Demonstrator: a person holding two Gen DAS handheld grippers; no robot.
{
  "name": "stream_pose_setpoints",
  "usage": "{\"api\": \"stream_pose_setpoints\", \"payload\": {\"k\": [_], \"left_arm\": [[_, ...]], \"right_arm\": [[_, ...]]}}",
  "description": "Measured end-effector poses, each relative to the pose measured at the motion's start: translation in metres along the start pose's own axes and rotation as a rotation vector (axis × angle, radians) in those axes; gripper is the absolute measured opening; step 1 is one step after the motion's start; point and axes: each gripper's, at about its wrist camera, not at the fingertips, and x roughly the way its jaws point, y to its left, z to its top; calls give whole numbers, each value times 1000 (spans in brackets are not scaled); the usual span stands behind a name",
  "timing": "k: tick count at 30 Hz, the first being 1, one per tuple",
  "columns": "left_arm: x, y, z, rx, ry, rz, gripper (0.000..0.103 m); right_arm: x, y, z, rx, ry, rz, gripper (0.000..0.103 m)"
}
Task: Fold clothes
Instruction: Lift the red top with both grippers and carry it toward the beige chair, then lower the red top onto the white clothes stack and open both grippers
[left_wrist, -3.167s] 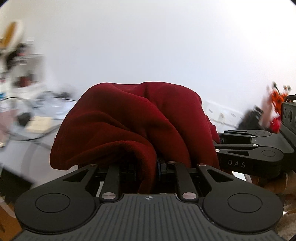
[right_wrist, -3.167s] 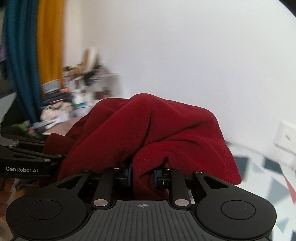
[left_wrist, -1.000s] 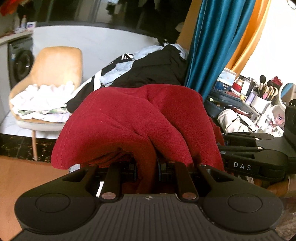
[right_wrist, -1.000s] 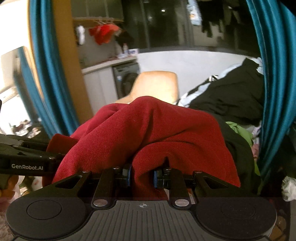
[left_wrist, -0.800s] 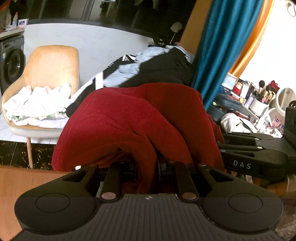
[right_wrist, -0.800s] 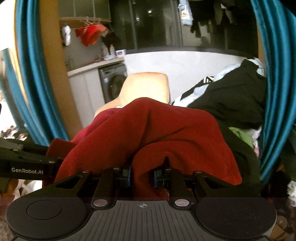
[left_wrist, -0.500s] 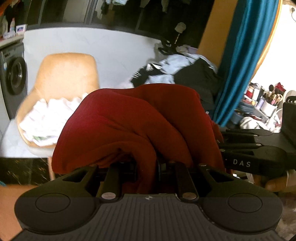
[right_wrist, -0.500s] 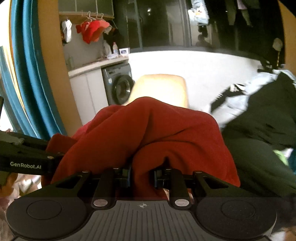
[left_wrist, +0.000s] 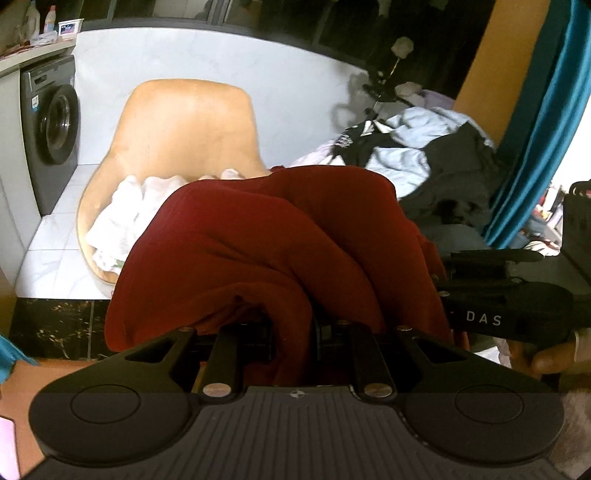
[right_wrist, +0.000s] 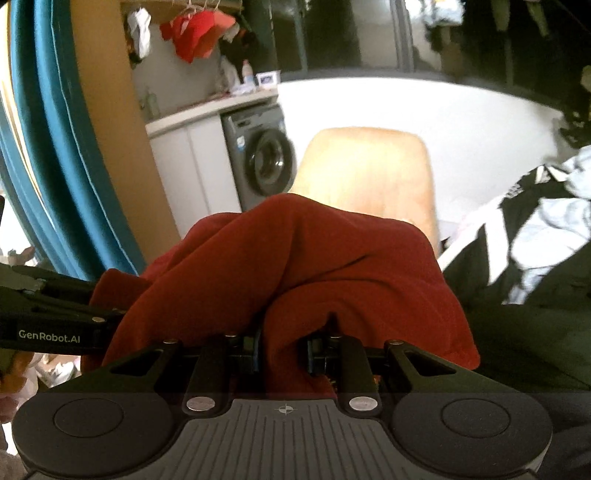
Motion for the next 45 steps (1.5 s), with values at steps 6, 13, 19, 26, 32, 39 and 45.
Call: {"api": "stream_pose_setpoints", "payload": {"k": [6, 13, 19, 26, 32, 39, 45], "left_arm": [[43, 41, 41, 3, 24, 39, 18], [123, 82, 108, 30, 76, 47, 18], [187, 109, 157, 41, 83, 88, 18], [237, 157, 191, 34, 104, 103, 19], [283, 198, 197, 34, 169, 66, 19], [336, 248, 197, 55, 270, 23, 20], [375, 278, 212, 173, 287, 8, 20]], "right_arm": [[68, -9, 34, -22, 17, 39, 19], [159, -60, 97, -15, 52, 60, 19], [236, -114, 144, -20, 86, 81, 19], [318, -142, 183, -2, 121, 101, 19], [385, -154, 187, 64, 174, 66, 19], [455, -156, 175, 117, 246, 9, 19], [507, -160, 173, 104, 262, -52, 19]]}}
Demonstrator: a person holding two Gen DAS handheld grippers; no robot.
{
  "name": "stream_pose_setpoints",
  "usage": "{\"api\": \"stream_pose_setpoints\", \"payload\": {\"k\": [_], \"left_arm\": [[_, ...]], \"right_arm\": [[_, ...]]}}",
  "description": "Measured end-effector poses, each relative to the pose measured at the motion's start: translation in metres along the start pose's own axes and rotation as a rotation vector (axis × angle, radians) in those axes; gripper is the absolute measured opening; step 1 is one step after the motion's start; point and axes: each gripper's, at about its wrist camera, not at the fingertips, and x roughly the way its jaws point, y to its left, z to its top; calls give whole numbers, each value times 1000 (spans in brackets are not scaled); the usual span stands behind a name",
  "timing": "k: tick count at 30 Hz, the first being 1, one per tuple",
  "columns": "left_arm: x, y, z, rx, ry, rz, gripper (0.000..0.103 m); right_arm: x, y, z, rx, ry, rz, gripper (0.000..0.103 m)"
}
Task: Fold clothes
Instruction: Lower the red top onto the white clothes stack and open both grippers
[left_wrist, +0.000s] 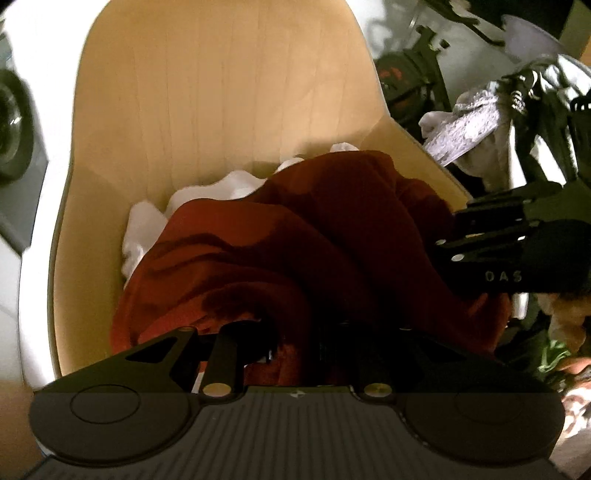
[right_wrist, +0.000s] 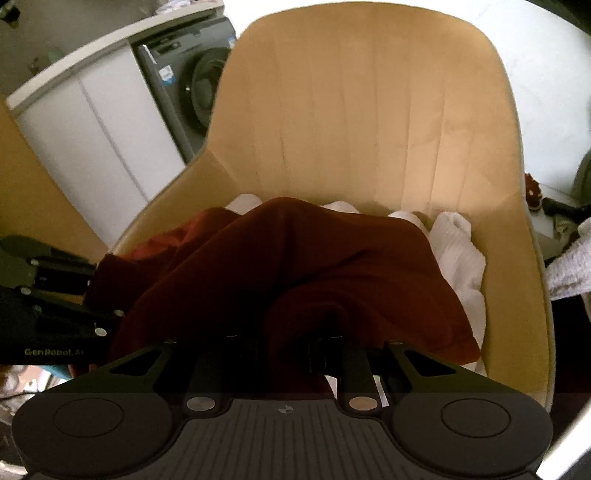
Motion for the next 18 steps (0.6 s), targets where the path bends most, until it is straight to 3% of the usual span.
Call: {"api": "stream_pose_setpoints", "payload": {"k": [4, 6, 8, 12, 15, 18], "left_arm": [[24, 31, 11, 23, 30, 19, 20], [37, 53, 9, -32, 82, 10, 20], [49, 73, 4, -85, 149, -5, 20], [57, 81, -11, -90, 219, -26, 20], [52, 81, -11, -85, 208, -24, 20], [45, 85, -6, -78, 184, -24, 20]], "right_arm": [[23, -24, 14, 28, 7, -42, 19], [36, -44, 19, 27, 24, -88, 19], [49, -63, 21, 38, 59, -129, 19], [67, -95, 15, 74, 158, -187, 19], [69, -105, 6, 79, 195, -192, 19], [60, -103, 3, 110, 180, -184, 19]]}}
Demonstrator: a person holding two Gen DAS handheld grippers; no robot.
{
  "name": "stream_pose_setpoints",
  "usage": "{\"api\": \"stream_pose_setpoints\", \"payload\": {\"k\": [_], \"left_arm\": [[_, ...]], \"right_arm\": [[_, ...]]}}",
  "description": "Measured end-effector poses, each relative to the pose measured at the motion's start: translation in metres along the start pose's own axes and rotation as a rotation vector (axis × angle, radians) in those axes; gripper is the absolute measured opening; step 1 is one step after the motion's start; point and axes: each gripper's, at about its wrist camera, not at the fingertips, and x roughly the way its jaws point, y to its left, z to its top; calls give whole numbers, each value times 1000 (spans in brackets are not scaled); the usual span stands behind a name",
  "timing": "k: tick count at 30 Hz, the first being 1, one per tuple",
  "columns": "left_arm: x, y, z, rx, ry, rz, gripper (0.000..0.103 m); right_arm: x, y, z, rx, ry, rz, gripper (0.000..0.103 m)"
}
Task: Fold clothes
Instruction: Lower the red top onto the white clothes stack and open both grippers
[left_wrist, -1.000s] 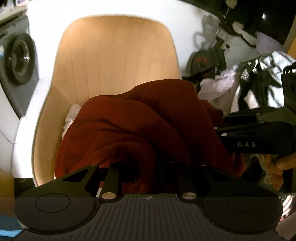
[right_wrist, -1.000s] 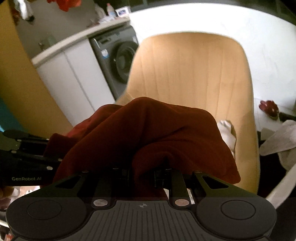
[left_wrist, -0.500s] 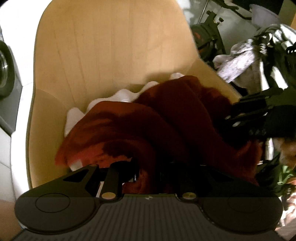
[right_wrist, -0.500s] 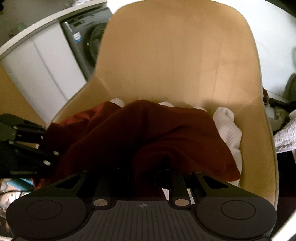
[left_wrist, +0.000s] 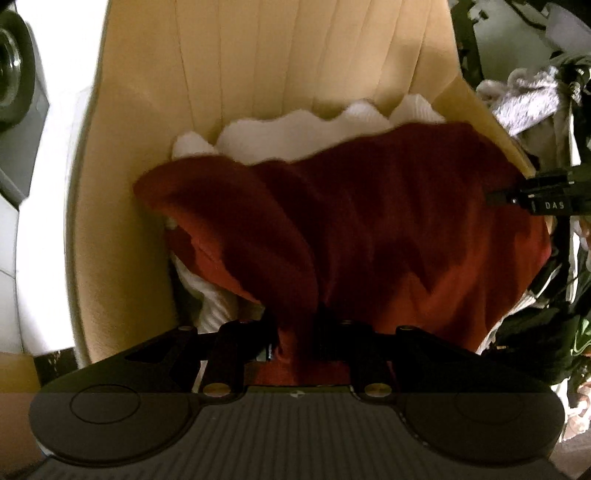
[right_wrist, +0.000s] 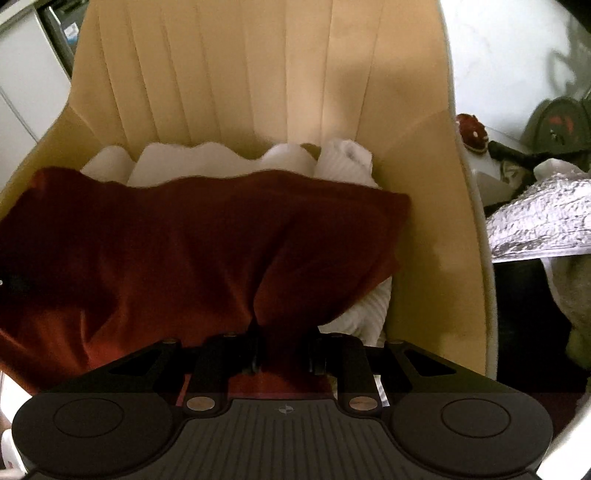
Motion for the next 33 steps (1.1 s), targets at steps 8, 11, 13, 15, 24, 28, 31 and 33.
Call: {"api": "stream_pose_setpoints", "payload": {"k": [8, 11, 13, 15, 24, 28, 31, 33], "left_arm": [[1, 15, 4, 11, 56, -47, 21], [12, 12, 2, 22, 86, -25, 21], [15, 9, 0, 27, 81, -8, 21], [15, 7, -4, 14, 72, 11, 21], [12, 7, -16, -48, 39, 73, 44], [-30, 11, -15, -122, -66, 25, 42], [-58, 1, -7, -144, -163, -71, 42], [-61, -12, 1, -123, -191, -119, 42]], "right_arm": [[-13, -8, -13, 84, 75, 20, 19], [-5, -3, -17, 31, 81, 2, 19], [1, 0, -17, -10, 81, -17, 19], [6, 5, -16, -57, 70, -38, 19], [9, -2, -27, -41, 135, -13, 40], [-30, -7, -22, -32, 43, -5, 50], [-57, -1, -15, -40, -59, 45, 60], [-58, 9, -10, -75, -72, 94, 69]]}}
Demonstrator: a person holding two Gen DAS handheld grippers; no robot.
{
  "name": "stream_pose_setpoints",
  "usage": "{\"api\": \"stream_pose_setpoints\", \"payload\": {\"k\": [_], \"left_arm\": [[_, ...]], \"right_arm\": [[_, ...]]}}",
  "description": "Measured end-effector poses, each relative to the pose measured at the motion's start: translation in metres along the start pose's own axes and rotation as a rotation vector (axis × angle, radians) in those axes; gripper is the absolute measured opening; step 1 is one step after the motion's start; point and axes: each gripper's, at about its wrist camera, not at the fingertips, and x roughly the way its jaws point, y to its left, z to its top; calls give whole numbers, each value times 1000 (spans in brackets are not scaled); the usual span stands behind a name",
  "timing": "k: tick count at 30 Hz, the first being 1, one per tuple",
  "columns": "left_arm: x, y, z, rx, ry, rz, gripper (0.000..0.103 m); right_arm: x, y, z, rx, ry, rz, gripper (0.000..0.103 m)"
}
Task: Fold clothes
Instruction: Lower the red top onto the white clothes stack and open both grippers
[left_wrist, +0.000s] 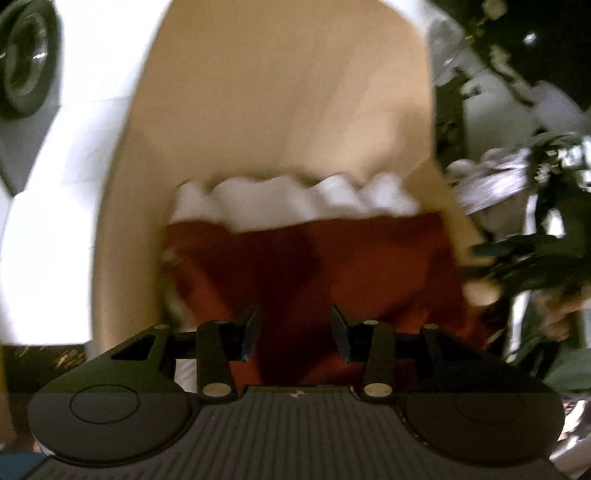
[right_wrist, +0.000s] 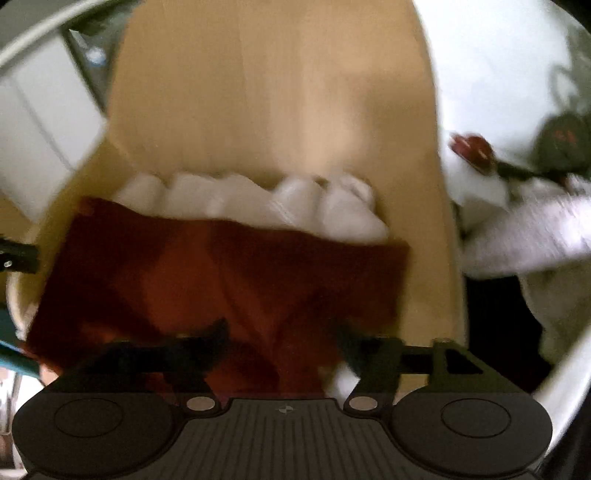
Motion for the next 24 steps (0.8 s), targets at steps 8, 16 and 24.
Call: {"api": "stream_pose_setpoints", "payload": {"k": [8, 16, 24], "left_arm": [[71, 8, -8, 12, 152, 42, 44], [102, 37, -21, -21, 206, 162, 45], [103, 6, -15, -28, 239, 199, 94]], "right_arm": [[61, 13, -8, -77, 165, 4, 69], [77, -23, -21, -32, 241, -56, 67], [50, -11, -16, 6, 167, -65, 94]]}}
